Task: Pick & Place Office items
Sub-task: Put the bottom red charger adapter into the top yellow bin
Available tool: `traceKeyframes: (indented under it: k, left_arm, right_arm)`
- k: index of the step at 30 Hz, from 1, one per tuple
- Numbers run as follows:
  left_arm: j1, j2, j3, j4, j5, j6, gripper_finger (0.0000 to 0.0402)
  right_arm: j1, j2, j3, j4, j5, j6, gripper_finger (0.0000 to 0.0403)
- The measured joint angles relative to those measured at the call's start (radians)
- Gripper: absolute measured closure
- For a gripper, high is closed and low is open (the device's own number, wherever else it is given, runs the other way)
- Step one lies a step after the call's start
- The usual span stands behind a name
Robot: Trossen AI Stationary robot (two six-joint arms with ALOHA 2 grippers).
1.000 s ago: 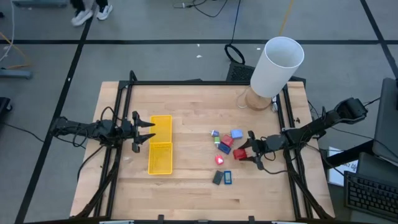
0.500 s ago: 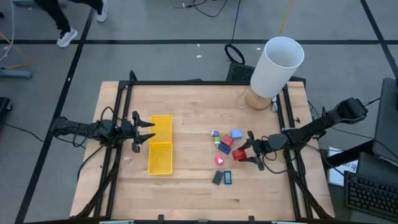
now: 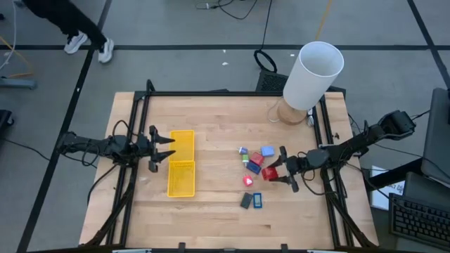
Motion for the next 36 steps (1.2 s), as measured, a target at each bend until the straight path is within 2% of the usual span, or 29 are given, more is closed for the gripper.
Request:
traceKeyframes:
  k: [12, 17, 21, 23, 30, 36]
  left_arm:
    - [0.0, 0.0, 0.0, 0.112, -0.027, -0.258, 0.0188]
    - [0.0, 0.05, 0.001, 0.134, -0.03, -0.395, 0.0188]
    - [0.001, 0.157, 0.001, 0.18, -0.108, -0.556, 0.0188]
    - [0.002, 0.226, 0.001, 0.218, -0.131, -0.585, 0.0188]
    - [0.001, 0.482, 0.008, 0.434, -0.114, -0.646, 0.0188]
    - [0.0, 0.696, 0.117, 0.455, -0.072, -0.612, 0.0184]
  right_arm:
    - [-0.033, 0.0, 0.0, 0.099, 0.0, -0.105, 0.019]
    - [-0.078, 0.001, 0.0, 0.124, 0.001, -0.119, 0.019]
    - [-0.108, 0.022, 0.049, 0.128, 0.001, -0.146, 0.019]
    - [-0.108, 0.053, 0.095, 0.119, 0.001, -0.184, 0.019]
    - [-0.107, 0.217, 0.291, 0.003, 0.005, -0.306, 0.019]
    - [-0.112, 0.336, 0.427, -0.059, 0.089, -0.438, 0.019]
